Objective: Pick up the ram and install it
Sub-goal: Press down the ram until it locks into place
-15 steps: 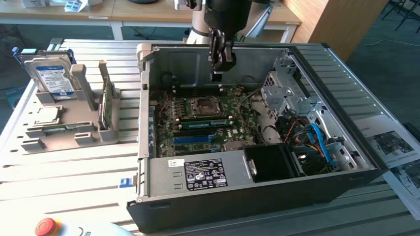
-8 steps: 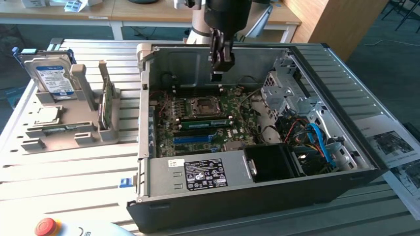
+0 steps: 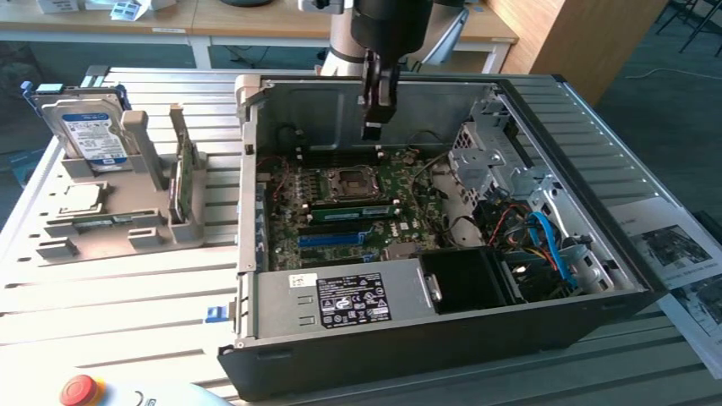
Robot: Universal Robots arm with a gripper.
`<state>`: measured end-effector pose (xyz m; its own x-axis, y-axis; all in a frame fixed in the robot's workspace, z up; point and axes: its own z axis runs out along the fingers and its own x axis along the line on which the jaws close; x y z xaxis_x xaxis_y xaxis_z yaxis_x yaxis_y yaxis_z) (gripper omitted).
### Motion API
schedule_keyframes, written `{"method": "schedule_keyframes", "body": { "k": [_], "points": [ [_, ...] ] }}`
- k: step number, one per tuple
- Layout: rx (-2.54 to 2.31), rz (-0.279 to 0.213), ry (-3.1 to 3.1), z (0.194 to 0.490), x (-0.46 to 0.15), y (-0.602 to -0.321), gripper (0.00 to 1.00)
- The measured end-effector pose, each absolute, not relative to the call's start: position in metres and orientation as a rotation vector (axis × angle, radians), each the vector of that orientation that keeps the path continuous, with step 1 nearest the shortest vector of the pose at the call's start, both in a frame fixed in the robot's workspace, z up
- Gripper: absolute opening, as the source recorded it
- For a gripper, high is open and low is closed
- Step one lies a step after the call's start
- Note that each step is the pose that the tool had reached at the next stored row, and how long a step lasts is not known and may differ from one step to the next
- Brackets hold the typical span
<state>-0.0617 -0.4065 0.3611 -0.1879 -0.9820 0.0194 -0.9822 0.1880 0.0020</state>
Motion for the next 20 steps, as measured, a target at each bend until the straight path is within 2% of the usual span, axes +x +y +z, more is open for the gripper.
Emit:
{"method": "schedule_keyframes", "body": {
  "k": [20],
  "points": [
    [1.599,0.013,-2.684,0.3611,-0.0617,-0.4064,0.1]
  ]
}}
